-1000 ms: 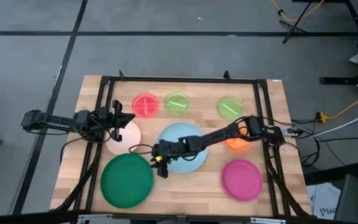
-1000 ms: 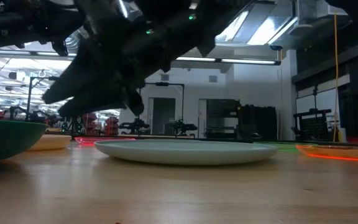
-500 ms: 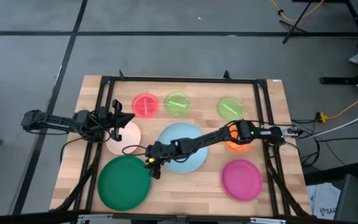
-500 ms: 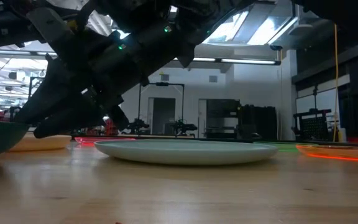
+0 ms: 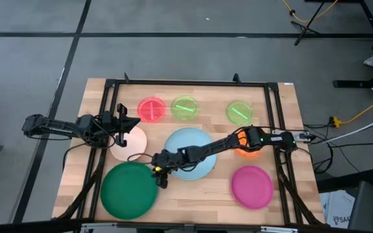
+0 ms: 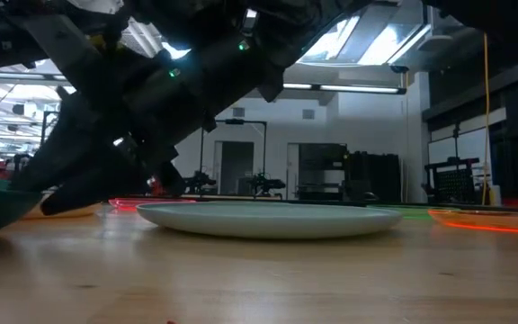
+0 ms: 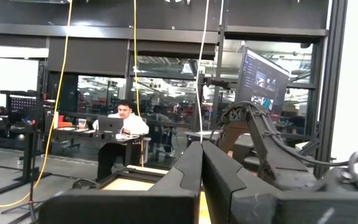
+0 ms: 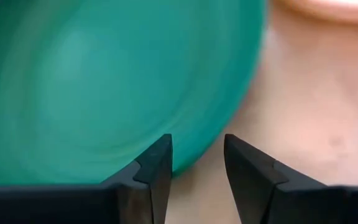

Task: Stack plastic plates
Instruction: Stack the green plate on top of the light blue plate

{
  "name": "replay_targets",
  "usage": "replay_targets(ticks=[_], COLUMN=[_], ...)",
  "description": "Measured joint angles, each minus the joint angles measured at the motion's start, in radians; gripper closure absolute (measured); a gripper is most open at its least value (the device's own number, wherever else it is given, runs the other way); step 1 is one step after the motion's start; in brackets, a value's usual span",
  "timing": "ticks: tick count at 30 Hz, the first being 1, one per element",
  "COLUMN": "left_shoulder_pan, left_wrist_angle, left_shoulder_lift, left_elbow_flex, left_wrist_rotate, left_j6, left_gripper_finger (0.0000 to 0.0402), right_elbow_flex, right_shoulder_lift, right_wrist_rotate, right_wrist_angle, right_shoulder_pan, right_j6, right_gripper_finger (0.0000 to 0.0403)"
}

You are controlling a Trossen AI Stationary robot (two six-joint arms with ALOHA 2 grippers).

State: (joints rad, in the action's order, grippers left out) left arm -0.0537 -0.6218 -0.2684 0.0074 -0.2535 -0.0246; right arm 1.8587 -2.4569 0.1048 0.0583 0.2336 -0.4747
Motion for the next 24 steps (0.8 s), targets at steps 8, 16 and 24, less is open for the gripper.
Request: replay_targets(ticks=[8, 16, 24], left_shoulder_pan=[0.000, 0.000, 0.000], left_wrist_angle=[-0.001, 0.000, -0.001], left_shoulder_lift=[0.000, 0.000, 0.000], left_elbow_flex=[0.000, 0.000, 0.000], left_wrist_rotate=[0.000, 0.008, 0.008], left_j6=[0.000, 0.000, 0.001], left_gripper_finger=[0.0399, 0.0399, 0.0399], right_elbow_flex=[0.000, 0.000, 0.000], right_shoulder_lift=[-0.011, -0.026, -0.026], right_wrist_rotate=[0.004, 0.064, 0.064], right_wrist_angle=[-0.016, -0.038, -0.044], right_shoulder_pan=[0.000, -0.017, -0.018], right_j6=[0.005, -0.019, -0.001], right_gripper_finger=[0.0265, 0.0270, 0.0364])
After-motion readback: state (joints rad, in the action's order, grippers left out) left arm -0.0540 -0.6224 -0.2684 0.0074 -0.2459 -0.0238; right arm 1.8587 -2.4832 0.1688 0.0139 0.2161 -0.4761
